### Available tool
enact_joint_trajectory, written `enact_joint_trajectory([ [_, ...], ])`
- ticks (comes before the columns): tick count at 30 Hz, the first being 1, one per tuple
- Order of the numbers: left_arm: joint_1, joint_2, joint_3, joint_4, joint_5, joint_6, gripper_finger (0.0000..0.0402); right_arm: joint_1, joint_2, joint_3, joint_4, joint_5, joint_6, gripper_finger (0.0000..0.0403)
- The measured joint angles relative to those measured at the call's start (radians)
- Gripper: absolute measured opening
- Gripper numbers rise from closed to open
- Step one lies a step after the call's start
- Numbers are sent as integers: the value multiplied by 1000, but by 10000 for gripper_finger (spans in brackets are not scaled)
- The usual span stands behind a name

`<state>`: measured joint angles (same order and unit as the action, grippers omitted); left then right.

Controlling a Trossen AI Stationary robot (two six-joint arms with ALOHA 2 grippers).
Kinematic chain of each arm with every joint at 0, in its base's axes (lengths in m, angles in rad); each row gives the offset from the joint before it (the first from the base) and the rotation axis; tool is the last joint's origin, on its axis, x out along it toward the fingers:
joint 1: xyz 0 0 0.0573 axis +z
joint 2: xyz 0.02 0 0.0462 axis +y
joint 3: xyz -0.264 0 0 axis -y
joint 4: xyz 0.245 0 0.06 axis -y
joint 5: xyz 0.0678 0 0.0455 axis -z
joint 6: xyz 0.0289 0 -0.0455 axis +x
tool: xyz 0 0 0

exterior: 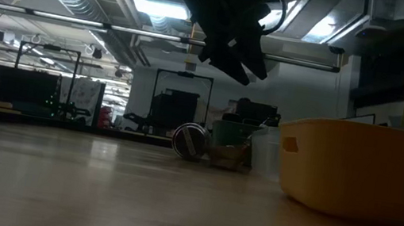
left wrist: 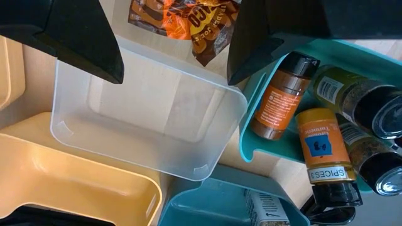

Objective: Sort spices by type
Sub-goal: Put the yellow seasoning into the big yellow bin

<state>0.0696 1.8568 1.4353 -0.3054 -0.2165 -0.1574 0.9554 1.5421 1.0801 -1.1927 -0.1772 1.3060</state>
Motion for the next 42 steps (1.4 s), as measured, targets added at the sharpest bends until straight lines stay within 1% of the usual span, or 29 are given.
enact_joint_trajectory([
  [3,0,0,0,0,0,0,265,0,0,0,2,-1,0,240],
  [8,0,0,0,0,0,0,265,0,0,0,8,-2,0,242],
  [12,0,0,0,0,0,0,265,0,0,-1,13,-2,0,261],
  [18,0,0,0,0,0,0,265,0,0,0,14,9,-4,239],
  [24,0,0,0,0,0,0,265,-2,-1,0,14,27,-24,239],
  [27,0,0,0,0,0,0,265,-15,-1,0,14,28,-37,248],
  [35,0,0,0,0,0,0,265,-75,-1,26,-1,53,-163,239],
  [42,0,0,0,1,0,0,265,-135,-1,86,-121,54,-285,245],
])
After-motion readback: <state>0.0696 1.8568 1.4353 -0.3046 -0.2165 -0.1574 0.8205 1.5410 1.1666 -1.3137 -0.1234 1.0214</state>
